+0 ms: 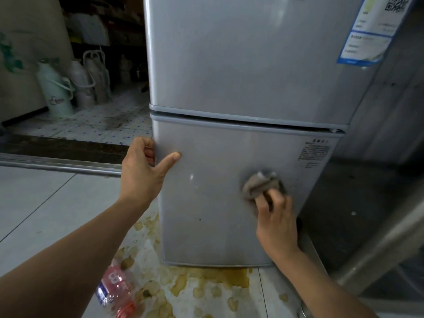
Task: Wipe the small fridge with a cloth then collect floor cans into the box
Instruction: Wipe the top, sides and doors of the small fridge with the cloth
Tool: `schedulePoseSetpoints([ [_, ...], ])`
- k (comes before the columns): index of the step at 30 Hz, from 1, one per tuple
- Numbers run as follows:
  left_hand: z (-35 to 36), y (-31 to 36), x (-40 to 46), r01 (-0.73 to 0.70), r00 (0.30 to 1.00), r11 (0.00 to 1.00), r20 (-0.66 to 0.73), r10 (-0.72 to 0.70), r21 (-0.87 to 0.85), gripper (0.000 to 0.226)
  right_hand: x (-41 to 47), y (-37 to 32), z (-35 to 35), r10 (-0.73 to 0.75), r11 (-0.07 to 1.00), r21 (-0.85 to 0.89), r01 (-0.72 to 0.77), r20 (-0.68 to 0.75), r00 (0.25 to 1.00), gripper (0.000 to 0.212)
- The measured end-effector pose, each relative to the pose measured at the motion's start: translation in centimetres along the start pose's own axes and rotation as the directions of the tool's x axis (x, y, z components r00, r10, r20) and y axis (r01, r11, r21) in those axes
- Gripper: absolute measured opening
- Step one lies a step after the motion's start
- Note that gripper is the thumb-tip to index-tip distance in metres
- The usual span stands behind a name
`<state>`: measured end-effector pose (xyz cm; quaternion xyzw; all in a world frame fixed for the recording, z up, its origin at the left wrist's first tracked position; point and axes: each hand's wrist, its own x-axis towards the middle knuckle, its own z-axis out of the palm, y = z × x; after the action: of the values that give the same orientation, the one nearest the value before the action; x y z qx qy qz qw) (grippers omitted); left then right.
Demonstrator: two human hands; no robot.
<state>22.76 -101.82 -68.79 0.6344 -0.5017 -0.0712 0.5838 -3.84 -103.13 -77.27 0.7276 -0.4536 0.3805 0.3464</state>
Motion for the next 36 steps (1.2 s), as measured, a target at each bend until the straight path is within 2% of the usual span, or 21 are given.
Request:
schedulePoseSetpoints([
  [2, 0.0, 0.0, 0.0, 0.003, 1.000, 1.000, 0.007, -0.003, -0.007, 0.042, -0.7, 0.4, -0.3, -0.022, 0.999, 0.050, 0.018, 0.087, 0.996, 0.049],
  [3, 0.0, 0.1, -0.1, 0.008, 1.000, 1.000, 0.010, -0.008, -0.005, 0.042, -0.2, 0.6, -0.6, 0.013, 0.998, 0.066, -0.019, 0.098, 0.995, 0.051],
  [5, 0.1, 0.4, -0.4, 0.016, 1.000, 1.000, 0.001, -0.016, 0.001, 0.042, 2.3, 1.0, -1.8, 0.184, 0.981, 0.060, -0.185, 0.030, 0.982, 0.050],
  [7, 0.1, 0.6, -0.8, 0.013, 0.999, 1.000, -0.030, -0.012, 0.003, 0.041, 5.7, 2.0, -2.8, 0.353, 0.935, 0.062, -0.349, -0.070, 0.933, 0.046],
  [9, 0.5, 0.5, -1.4, 0.001, 0.999, 1.000, -0.037, 0.000, 0.022, 0.046, 7.3, 2.6, -3.0, 0.418, 0.909, 0.056, -0.414, -0.141, 0.898, 0.044],
  [12, 1.1, 0.1, -2.4, 0.036, 0.998, 0.996, -0.044, -0.033, 0.079, 0.054, 5.1, 1.9, -2.1, 0.446, 0.895, 0.062, -0.441, -0.138, 0.885, 0.036],
  [15, 1.1, 0.1, -2.4, 0.053, 0.998, 0.993, -0.052, -0.047, 0.103, 0.053, 1.4, 0.9, -1.6, 0.469, 0.881, 0.054, -0.469, 0.015, 0.883, 0.035],
  [18, 1.0, 0.0, -2.2, 0.063, 0.998, 0.991, -0.030, -0.060, 0.118, 0.054, 2.1, 1.7, -2.0, 0.474, 0.869, 0.087, -0.487, 0.134, 0.870, 0.044],
  [20, 0.9, 0.0, -2.2, 0.069, 0.997, 0.990, -0.027, -0.066, 0.127, 0.056, 4.7, 2.8, -2.6, 0.536, 0.829, 0.145, -0.541, 0.070, 0.841, 0.047],
  [22, 1.0, 0.0, -2.2, 0.066, 0.998, 0.989, -0.031, -0.062, 0.129, 0.056, 7.9, 4.1, -3.2, 0.635, 0.754, 0.257, -0.604, -0.053, 0.770, 0.046],
  [24, 1.0, -0.1, -2.2, 0.064, 0.998, 0.991, -0.027, -0.061, 0.119, 0.056, 9.8, 5.0, -3.7, 0.707, 0.684, 0.348, -0.641, -0.101, 0.700, 0.049],
  [26, 1.1, -0.3, -2.3, 0.060, 0.998, 0.993, -0.032, -0.057, 0.105, 0.056, 10.1, 5.3, -3.5, 0.731, 0.640, 0.408, -0.651, -0.063, 0.679, 0.058],
  [28, 1.2, -0.6, -2.5, 0.040, 0.998, 0.994, -0.043, -0.036, 0.101, 0.056, 9.8, 5.3, -3.3, 0.761, 0.550, 0.498, -0.671, 0.032, 0.648, 0.066],
  [30, 1.4, -0.9, -2.5, 0.018, 0.998, 0.995, -0.055, -0.013, 0.095, 0.056, 9.8, 5.4, -2.7, 0.784, 0.479, 0.575, -0.663, 0.060, 0.618, 0.067],
  [33, 1.7, -0.9, -2.6, 0.018, 0.998, 0.997, -0.060, -0.013, 0.081, 0.060, 8.9, 5.2, -1.7, 0.797, 0.494, 0.574, -0.653, 0.000, 0.603, 0.065],
  [36, 1.7, -0.9, -2.8, 0.025, 0.997, 0.997, -0.069, -0.020, 0.068, 0.060, 5.3, 3.8, -0.3, 0.807, 0.466, 0.545, -0.697, 0.060, 0.587, 0.062],
])
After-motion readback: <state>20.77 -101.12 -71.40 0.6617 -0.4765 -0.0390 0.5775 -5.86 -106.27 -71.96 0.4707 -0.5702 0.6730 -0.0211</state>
